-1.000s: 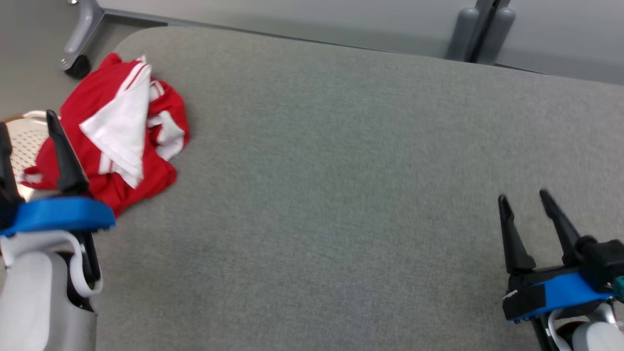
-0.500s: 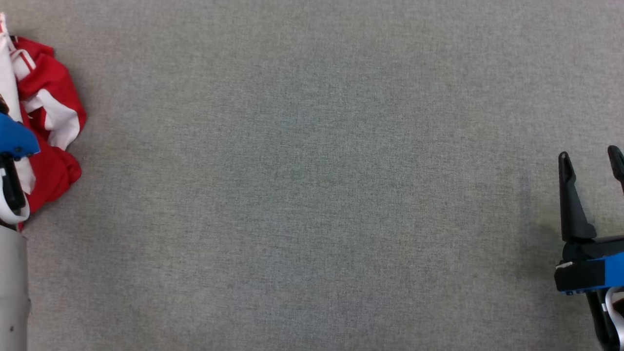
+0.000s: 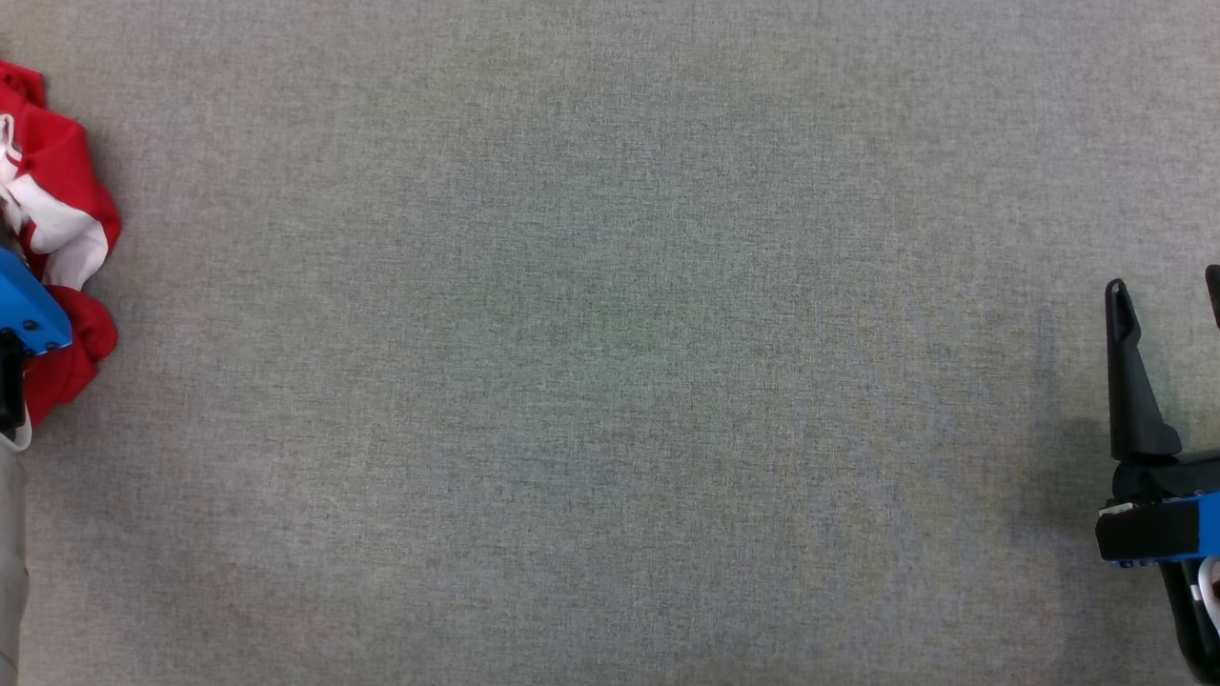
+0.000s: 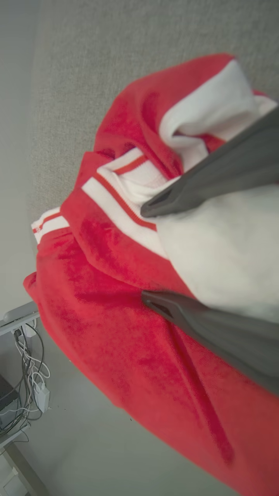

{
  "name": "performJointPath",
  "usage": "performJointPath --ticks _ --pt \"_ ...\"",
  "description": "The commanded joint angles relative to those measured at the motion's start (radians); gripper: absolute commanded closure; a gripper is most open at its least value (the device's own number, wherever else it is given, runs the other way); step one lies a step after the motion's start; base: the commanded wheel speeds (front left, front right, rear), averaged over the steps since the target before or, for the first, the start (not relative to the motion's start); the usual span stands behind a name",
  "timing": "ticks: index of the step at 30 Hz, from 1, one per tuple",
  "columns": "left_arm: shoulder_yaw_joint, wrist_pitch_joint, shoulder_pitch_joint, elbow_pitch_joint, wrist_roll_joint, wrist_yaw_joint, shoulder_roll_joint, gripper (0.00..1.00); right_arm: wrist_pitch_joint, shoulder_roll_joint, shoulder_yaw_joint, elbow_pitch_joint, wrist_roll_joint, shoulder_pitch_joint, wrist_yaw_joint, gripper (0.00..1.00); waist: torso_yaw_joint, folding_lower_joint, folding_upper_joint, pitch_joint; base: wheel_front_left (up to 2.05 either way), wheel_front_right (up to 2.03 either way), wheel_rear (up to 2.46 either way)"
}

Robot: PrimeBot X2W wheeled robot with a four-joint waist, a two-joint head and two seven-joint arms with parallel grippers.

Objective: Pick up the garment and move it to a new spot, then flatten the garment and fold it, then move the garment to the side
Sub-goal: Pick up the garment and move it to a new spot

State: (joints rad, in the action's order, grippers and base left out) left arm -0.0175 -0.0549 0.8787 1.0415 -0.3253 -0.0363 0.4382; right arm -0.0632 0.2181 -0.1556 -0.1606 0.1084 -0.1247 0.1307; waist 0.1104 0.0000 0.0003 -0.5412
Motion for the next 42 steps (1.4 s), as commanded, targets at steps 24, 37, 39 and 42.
performJointPath --ticks 24,37,39,42 --pt "-0.082 -0.210 0.176 -0.127 0.072 -0.030 0.026 1.00 -0.062 -0.071 0.061 0.134 0.027 -0.009 0.000 0.00 -0.005 0.0000 -0.0003 0.177 0.00 0.00 0.00" --pt "-0.234 -0.080 0.287 -0.719 0.110 -0.052 -0.100 1.00 -0.162 -0.147 0.093 0.305 0.055 -0.028 0.000 0.00 -0.189 0.0000 -0.0003 0.281 0.00 0.00 0.00" --pt "-0.270 -0.046 0.316 -0.762 0.122 -0.060 -0.116 1.00 -0.172 -0.156 0.095 0.324 0.061 -0.037 0.000 0.00 -0.228 0.0000 -0.0003 0.281 0.00 0.00 0.00" --pt "-0.320 -0.023 0.364 -0.792 0.108 -0.068 -0.176 1.00 -0.186 -0.161 0.089 0.353 0.071 -0.041 0.000 0.00 -0.283 0.0000 -0.0003 0.282 0.00 0.00 0.00"
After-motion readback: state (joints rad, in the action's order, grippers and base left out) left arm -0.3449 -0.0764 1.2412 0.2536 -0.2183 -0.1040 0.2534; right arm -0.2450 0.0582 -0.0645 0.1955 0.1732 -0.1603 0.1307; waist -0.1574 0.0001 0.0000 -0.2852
